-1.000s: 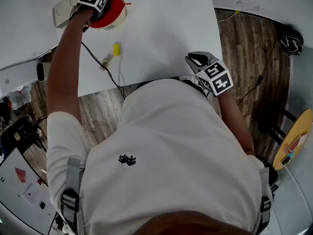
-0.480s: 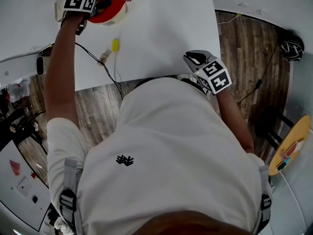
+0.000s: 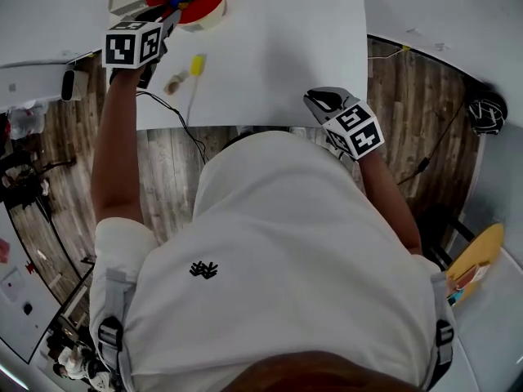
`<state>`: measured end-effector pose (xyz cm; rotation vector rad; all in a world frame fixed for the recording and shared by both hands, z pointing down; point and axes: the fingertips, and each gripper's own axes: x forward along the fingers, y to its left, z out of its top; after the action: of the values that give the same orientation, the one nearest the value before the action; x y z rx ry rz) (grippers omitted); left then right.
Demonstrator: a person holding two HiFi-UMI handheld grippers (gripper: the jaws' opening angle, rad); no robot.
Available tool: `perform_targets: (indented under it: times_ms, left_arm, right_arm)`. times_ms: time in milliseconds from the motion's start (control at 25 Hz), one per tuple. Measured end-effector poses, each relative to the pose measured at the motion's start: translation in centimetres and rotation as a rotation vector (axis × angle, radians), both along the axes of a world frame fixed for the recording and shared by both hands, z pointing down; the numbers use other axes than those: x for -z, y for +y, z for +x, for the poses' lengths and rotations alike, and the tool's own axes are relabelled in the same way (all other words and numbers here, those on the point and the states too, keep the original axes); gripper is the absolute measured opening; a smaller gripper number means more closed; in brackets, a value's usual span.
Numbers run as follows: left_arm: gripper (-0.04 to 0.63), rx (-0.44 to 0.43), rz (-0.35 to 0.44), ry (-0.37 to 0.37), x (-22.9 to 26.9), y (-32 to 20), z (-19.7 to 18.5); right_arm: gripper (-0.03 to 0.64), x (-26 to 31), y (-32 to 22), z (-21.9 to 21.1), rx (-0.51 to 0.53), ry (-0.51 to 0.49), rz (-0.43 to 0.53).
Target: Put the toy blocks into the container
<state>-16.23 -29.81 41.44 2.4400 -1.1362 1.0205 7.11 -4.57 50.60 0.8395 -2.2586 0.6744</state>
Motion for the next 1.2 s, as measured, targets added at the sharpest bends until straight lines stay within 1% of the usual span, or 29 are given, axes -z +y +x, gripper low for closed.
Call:
perform_targets:
  times_ms: [160, 320, 400, 480, 600, 640, 720, 800, 880, 960, 1080, 1200]
  left_arm:
    - [0.118, 0.037, 0.08, 0.063, 0.4, 4.9, 0.1]
    - [0.071, 0.093, 0.117, 0.136, -0.5, 8.9, 0.6]
    - [0.031, 0.126, 0.126, 0.158, -1.2, 10.9, 0.8]
    - [0.013, 0.158, 0.124, 0.178, -2.2, 12.6, 0.8]
    - [0.008, 0.189, 0.112, 0.208, -4.1, 15.1, 0.9]
    - [0.008, 0.195, 0.106, 0.206, -5.0, 15.8, 0.8]
    - [0.008, 0.212, 0.102, 0.17, -6.7, 17.1, 0.2]
    - [0.009, 0.236, 0.1, 0.131, -8.4, 18.2, -1.0]
    - [0.015, 0.269, 0.085, 0.109, -10.1, 18.9, -2.6]
    - [0.073, 0.301, 0.073, 0.085, -11.7, 19.1, -4.3]
    - [0.106, 0.345, 0.061, 0.048, -13.6, 19.1, -7.0]
    - [0.142, 0.356, 0.043, 0.009, -15.2, 18.5, -9.1]
  right_arm:
    - [0.038, -0.5, 0.6, 0.0, 0.063, -0.002, 0.002]
    - [0.037, -0.6, 0.6, -0.4, 0.14, 0.003, 0.012]
    - [0.037, -0.7, 0.4, -0.6, 0.166, -0.004, 0.01]
    - [0.037, -0.7, 0.3, -0.9, 0.192, -0.007, 0.006]
    - [0.037, -0.9, 0.0, -1.2, 0.235, -0.004, 0.006]
    - [0.037, -1.0, -0.2, -1.3, 0.244, -0.004, 0.005]
    - [0.037, -1.2, -0.5, -1.4, 0.26, 0.001, 0.001]
    - [0.037, -1.3, -0.5, -1.6, 0.277, 0.008, -0.003]
    - [0.037, -1.5, -0.6, -2.0, 0.289, 0.013, -0.006]
    - [0.037, -1.8, -0.6, -2.3, 0.297, 0.018, -0.012]
    - [0.037, -1.6, -0.7, -2.6, 0.299, 0.026, -0.016]
    - [0.037, -1.4, -1.0, -3.2, 0.291, 0.033, -0.015]
